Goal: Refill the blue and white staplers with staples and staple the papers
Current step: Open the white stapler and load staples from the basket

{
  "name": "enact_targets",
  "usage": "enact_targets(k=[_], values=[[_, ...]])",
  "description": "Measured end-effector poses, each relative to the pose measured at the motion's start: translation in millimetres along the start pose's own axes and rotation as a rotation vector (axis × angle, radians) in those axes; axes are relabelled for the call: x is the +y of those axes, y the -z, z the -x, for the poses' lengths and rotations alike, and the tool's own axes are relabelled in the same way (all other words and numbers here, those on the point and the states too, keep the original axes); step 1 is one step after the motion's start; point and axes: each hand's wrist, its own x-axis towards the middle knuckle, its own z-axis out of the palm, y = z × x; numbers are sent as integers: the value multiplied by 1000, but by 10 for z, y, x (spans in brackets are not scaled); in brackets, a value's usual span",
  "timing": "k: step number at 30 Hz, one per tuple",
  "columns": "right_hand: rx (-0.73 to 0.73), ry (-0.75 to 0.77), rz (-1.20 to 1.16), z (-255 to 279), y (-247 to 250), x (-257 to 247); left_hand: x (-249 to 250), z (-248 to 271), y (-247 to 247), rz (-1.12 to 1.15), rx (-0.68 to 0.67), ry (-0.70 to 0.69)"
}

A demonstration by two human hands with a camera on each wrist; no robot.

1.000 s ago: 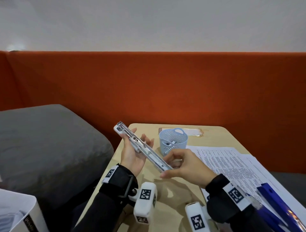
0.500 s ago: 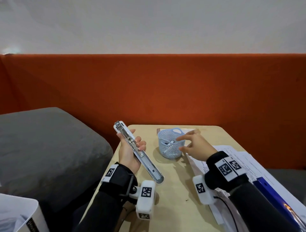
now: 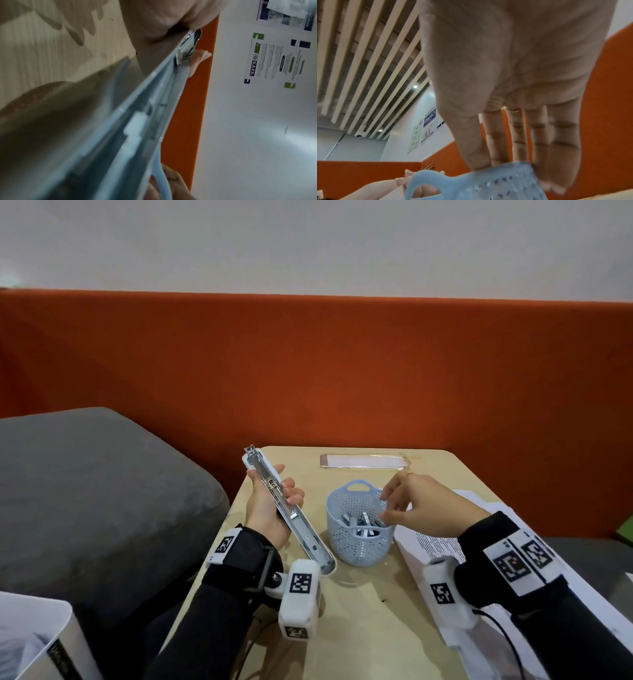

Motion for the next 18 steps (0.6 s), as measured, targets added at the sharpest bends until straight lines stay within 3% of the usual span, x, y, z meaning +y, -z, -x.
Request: enact_targets(k=[6,13,18], values=[[43,47,26,-56,118,-79,-11,-2,-18,-17,11,6],[-236,45,189,-460,-37,-340,-7,-4,-4,-20,12,18],[-318,25,237,-667,-218,-357,-27,-2,0,-12,10,12]])
